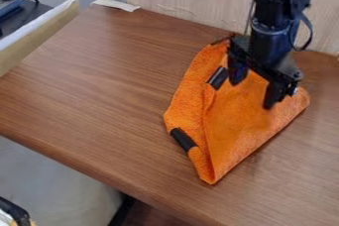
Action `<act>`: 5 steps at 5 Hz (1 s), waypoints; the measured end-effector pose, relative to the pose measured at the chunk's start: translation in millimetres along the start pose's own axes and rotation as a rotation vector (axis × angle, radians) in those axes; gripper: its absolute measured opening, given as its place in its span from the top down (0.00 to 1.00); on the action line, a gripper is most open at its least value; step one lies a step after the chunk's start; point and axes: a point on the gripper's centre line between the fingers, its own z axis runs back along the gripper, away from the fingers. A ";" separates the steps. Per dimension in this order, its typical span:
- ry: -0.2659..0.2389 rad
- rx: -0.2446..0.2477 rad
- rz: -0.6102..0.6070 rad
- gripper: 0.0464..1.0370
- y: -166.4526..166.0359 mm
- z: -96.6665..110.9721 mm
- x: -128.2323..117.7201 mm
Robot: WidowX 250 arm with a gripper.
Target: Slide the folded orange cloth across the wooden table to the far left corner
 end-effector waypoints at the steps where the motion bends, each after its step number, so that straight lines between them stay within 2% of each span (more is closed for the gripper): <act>1: -0.003 -0.027 -0.015 0.04 -5.3 -17.9 -1.2; 3: -0.003 -0.055 0.004 0.04 2.0 -31.2 -12.4; 5: -0.004 -0.017 0.065 0.04 31.9 -30.3 -22.8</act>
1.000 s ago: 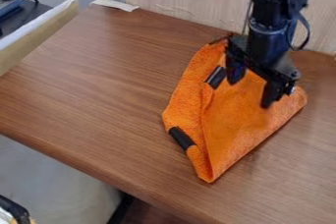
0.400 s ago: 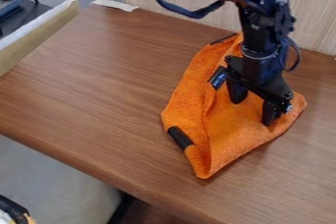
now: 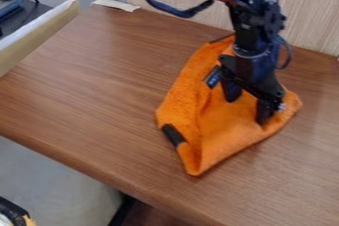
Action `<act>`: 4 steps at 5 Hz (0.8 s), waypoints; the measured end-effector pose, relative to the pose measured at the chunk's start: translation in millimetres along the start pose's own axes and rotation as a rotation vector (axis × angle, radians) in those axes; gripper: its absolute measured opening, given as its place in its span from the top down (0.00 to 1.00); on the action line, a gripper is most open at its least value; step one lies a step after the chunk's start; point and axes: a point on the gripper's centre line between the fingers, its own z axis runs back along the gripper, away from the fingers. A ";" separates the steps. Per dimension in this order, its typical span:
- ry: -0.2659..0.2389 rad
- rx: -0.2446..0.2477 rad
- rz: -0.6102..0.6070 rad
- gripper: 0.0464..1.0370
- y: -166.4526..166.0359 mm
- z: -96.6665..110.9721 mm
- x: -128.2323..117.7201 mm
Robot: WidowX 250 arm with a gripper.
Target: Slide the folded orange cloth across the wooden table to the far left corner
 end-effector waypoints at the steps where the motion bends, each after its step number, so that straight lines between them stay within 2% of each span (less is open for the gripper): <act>1: 0.002 0.030 0.059 0.04 33.0 3.4 -2.6; 3: 0.010 0.071 0.207 0.04 110.2 5.1 -11.6; 4: 0.021 0.096 0.306 0.04 150.6 9.0 -28.3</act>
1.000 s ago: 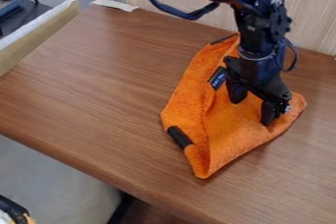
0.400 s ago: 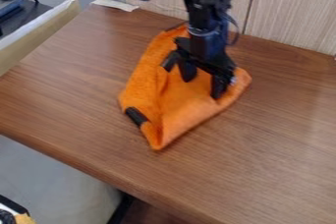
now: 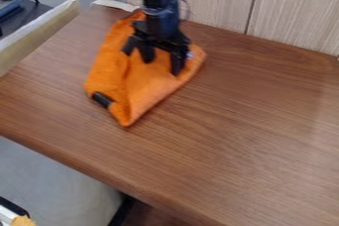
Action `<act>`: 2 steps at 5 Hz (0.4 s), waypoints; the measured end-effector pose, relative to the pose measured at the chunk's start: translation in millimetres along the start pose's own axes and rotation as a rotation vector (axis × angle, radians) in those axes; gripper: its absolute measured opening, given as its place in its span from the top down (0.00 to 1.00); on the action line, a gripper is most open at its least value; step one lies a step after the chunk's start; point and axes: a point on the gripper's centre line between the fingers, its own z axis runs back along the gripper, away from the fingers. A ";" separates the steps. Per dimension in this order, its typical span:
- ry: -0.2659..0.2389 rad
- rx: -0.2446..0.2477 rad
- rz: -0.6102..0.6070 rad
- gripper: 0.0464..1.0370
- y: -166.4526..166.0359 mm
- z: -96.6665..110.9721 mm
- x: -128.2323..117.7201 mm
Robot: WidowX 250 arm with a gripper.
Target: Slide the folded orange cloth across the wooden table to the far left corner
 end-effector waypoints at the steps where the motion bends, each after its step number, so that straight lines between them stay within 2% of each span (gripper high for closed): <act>1: 0.012 0.023 0.095 0.04 35.1 0.4 -11.7; 2: 0.014 0.025 0.115 0.04 42.4 0.4 -16.7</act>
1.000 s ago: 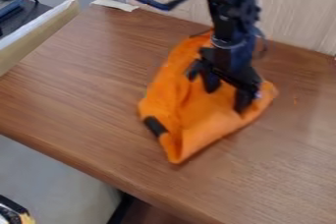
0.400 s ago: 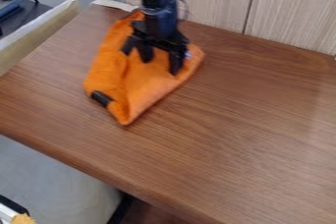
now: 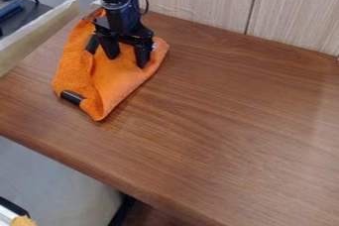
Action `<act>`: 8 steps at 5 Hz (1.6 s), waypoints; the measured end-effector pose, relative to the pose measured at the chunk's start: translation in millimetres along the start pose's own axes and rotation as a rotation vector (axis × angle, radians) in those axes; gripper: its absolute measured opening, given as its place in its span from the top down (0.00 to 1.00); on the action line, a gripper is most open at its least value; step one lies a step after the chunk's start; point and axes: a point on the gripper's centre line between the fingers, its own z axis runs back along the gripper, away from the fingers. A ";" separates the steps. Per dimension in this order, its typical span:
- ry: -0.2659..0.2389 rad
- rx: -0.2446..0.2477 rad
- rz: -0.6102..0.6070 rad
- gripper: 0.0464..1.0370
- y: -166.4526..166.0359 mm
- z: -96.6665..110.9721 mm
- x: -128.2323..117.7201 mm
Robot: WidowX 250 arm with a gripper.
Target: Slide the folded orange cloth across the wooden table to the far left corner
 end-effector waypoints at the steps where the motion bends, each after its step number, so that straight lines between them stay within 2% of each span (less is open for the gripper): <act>1: 0.001 -0.007 -0.010 0.04 -4.3 6.5 -2.0; 2: 0.000 -0.031 -0.035 0.04 -15.8 12.5 -0.4; 4: -0.060 -0.059 -0.061 0.04 -26.5 55.9 7.5; 5: -0.114 -0.059 -0.059 0.04 -26.8 81.6 9.4; 8: -0.115 -0.051 -0.059 0.04 -24.3 83.0 8.4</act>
